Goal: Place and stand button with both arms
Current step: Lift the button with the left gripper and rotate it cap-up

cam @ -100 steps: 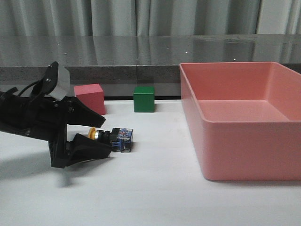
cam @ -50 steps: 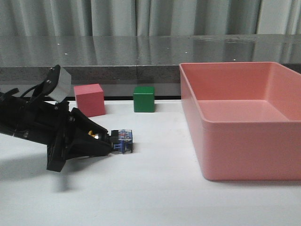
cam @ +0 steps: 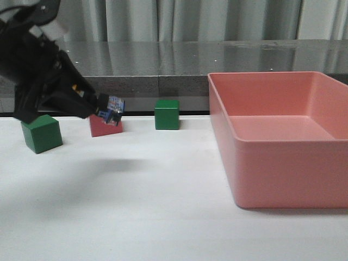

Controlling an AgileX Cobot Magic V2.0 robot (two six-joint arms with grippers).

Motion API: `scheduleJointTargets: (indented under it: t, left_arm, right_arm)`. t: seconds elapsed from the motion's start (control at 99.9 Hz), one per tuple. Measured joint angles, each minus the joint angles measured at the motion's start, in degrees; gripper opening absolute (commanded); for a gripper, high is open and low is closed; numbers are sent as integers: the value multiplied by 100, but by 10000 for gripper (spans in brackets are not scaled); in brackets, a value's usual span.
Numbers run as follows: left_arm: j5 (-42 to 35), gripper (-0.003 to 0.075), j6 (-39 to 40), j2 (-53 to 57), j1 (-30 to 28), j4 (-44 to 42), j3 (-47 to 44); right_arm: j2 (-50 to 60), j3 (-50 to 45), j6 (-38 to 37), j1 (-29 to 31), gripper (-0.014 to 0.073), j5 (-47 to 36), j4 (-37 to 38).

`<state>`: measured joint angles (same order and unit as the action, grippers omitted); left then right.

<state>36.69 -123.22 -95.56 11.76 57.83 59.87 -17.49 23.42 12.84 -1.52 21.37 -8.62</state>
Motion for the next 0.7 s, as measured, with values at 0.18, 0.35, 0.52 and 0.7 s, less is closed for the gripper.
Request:
scheduleJointTargets:
  t: [0.18,0.35,0.52,0.7]
  left_arm:
    - [192,10,2416,176,760,-2795,697]
    - [1009,10,4700,-115,1679,-5870,1194]
    - [1836,10,6183,-567,2244,-7733,1589]
    - [2532,10,7128,-1077,2474,-8693,1931]
  right_arm:
    - [0,0,0,0,-61,0,0]
    - [0,0,0,0,-61,0,0]
    - [0,0,0,0,-61,0,0]
    - [0,0,0,0,-61,0,0]
